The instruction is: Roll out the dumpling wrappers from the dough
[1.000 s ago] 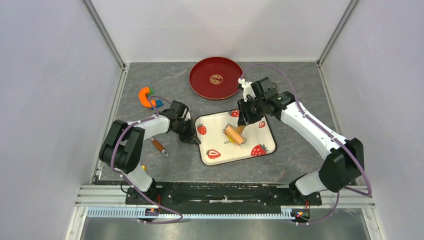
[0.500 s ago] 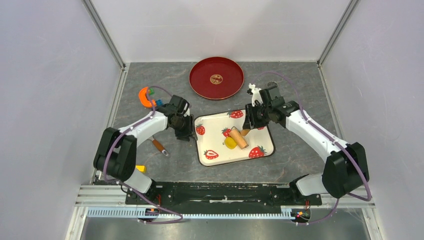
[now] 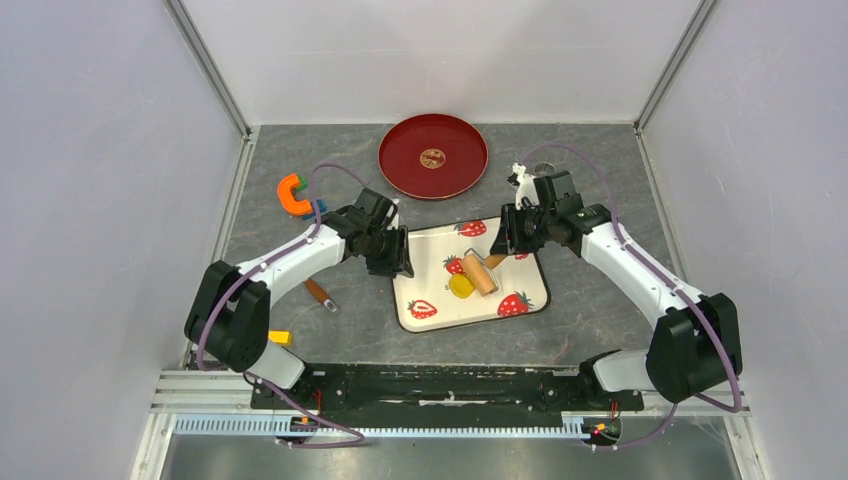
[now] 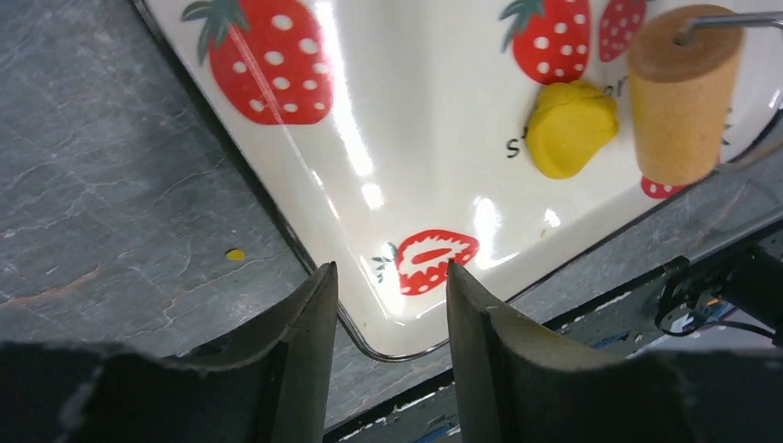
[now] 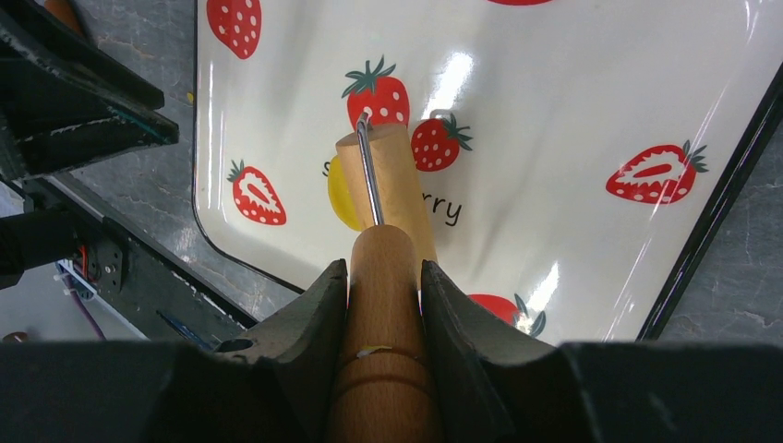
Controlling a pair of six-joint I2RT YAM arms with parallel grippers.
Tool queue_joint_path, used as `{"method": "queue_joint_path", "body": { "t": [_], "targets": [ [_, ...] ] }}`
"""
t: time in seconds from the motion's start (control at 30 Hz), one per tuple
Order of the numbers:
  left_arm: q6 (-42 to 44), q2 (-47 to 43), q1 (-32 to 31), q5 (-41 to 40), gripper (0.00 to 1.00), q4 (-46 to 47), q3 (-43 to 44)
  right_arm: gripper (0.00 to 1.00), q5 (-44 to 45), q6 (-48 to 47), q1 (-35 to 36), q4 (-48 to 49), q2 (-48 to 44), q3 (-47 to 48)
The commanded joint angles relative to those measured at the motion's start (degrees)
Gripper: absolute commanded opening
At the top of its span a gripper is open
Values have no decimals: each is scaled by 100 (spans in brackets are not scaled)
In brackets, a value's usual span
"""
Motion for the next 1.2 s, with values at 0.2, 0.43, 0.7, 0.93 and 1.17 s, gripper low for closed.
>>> {"method": "queue_joint_path", "body": {
  "t": [0.2,0.43,0.7,0.93,1.17],
  "targets": [
    [-1021,-211,870,375,54,801,-1083,0,-203,-542,36,-321,-52,652],
    [-1138,220,927,803,43,1281,-1296,0,-106,-703,305,-415,87,669],
    [-899,634,929,516,24,983,-986,0,283,-881,787,-576,278,801],
    [-633,707,934,319,2,687,-858,0,685,-987,1203,-675,559,1066],
    [-565,708,929,295,2,669,-942,0,1277,-1143,1484,-642,774,1043]
  ]
}}
